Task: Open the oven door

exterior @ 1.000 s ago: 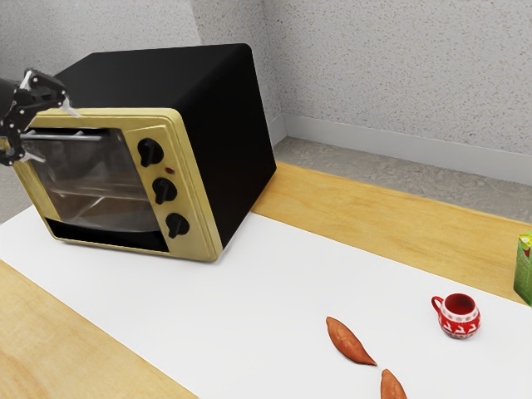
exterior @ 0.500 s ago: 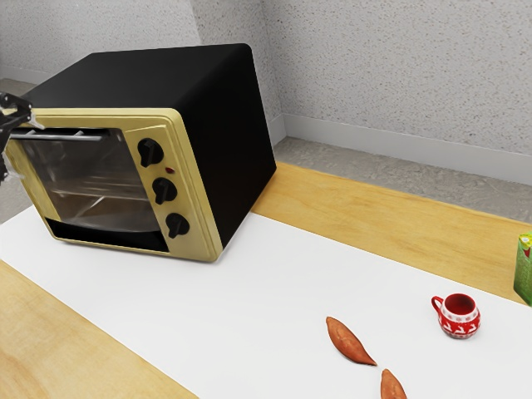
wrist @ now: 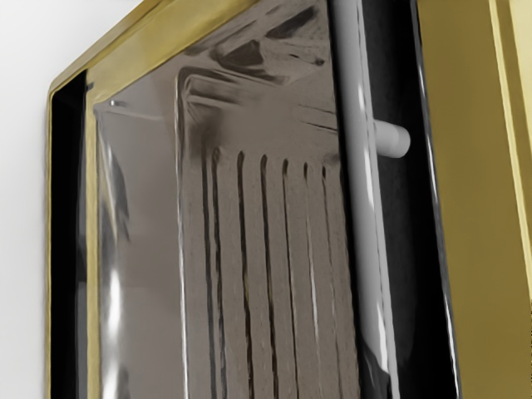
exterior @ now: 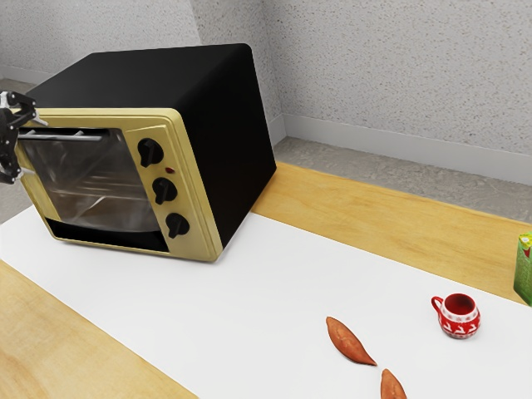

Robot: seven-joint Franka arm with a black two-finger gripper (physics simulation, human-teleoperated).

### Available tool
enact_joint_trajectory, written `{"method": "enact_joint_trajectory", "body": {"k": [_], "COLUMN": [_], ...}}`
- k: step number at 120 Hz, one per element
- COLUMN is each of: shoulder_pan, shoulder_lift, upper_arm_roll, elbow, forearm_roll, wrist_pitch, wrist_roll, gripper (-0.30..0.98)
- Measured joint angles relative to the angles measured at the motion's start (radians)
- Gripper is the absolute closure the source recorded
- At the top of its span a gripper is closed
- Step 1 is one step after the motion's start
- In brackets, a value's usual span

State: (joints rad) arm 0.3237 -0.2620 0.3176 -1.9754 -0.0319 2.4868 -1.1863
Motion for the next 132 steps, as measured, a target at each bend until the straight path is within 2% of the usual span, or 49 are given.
{"method": "enact_joint_trajectory", "body": {"k": [74, 98, 116, 124, 132], "shoulder_pan": [0.023, 0.071, 0.191, 0.244, 0.259], "shoulder_lift": [0.066, -0.151, -0.402, -0.548, -0.602], "upper_arm_roll": [-0.014, -0.014, -0.012, -0.011, -0.021], "elbow": [-0.014, -0.253, -0.504, -0.606, -0.633], "forearm_roll": [-0.003, 0.008, 0.013, 0.038, 0.066], "wrist_pitch": [0.038, 0.069, 0.085, 0.089, 0.089], "wrist_roll": [-0.059, -0.068, -0.074, -0.076, -0.076], "gripper": [0.00, 0.00, 0.00, 0.00, 0.00]}}
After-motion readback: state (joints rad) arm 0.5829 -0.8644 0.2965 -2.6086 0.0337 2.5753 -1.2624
